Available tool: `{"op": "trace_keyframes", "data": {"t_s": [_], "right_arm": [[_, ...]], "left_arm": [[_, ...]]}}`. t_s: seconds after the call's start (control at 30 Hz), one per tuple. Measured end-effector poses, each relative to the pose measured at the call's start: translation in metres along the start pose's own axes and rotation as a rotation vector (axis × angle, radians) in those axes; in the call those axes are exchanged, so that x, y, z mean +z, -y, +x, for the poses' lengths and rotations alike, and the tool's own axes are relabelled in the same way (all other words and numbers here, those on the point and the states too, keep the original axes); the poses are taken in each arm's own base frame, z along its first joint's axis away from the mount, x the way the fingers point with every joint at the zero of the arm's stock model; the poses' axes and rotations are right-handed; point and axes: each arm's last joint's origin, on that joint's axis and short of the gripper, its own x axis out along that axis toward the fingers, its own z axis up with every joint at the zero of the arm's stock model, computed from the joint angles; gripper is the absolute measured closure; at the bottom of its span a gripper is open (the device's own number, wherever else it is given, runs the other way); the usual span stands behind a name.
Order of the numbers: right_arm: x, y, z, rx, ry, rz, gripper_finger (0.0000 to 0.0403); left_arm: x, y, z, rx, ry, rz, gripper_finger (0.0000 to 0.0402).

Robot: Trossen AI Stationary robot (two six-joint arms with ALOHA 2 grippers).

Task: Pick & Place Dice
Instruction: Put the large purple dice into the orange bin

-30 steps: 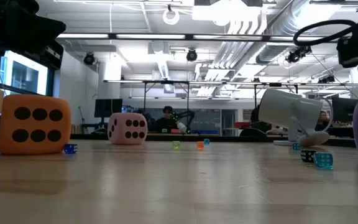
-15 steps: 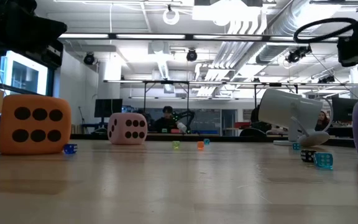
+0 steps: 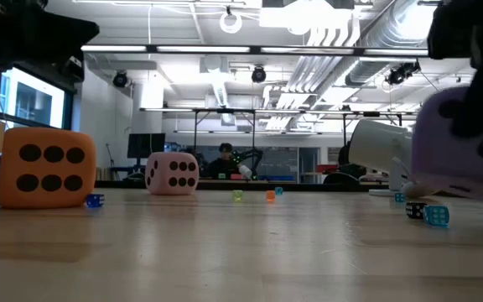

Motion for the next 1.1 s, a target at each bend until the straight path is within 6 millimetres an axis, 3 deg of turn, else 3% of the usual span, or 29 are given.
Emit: {"op": "trace_keyframes", "data": {"t_s": [0.13, 0.23, 0.37, 0.47, 0.7, 0.83, 0.97, 1.1], "right_arm": [[0.008, -0.006, 0.002, 0.059, 0.040, -0.033, 0.0048], [0.014, -0.010, 0.004, 0.096, 0.067, -0.052, 0.0048], [0.021, -0.013, 0.006, 0.131, 0.097, -0.082, 0.0048], [0.024, -0.015, 0.006, 0.146, 0.114, -0.105, 0.0048], [0.027, -0.018, 0.006, 0.174, 0.143, -0.128, 0.0048], [0.028, -0.020, 0.005, 0.181, 0.165, -0.126, 0.0048], [0.029, -0.022, 0.005, 0.196, 0.178, -0.130, 0.0048], [0.030, -0.022, 0.004, 0.200, 0.182, -0.130, 0.0048]], "left_arm": [[0.002, 0.002, 0.003, -0.039, 0.016, -0.226, 0.0321], [0.012, 0.005, 0.006, -0.095, 0.120, -0.142, 0.0291], [0.019, 0.006, 0.007, -0.101, 0.209, -0.018, 0.0281], [0.019, 0.009, 0.007, -0.138, 0.200, -0.099, 0.0281], [0.019, 0.009, 0.009, -0.112, 0.205, -0.101, 0.0280], [0.015, 0.007, 0.012, -0.019, 0.179, -0.157, 0.0277], [0.012, 0.007, 0.018, 0.022, 0.133, -0.239, 0.0249], [0.011, 0.009, 0.026, 0.061, 0.088, -0.265, 0.0197]]}}
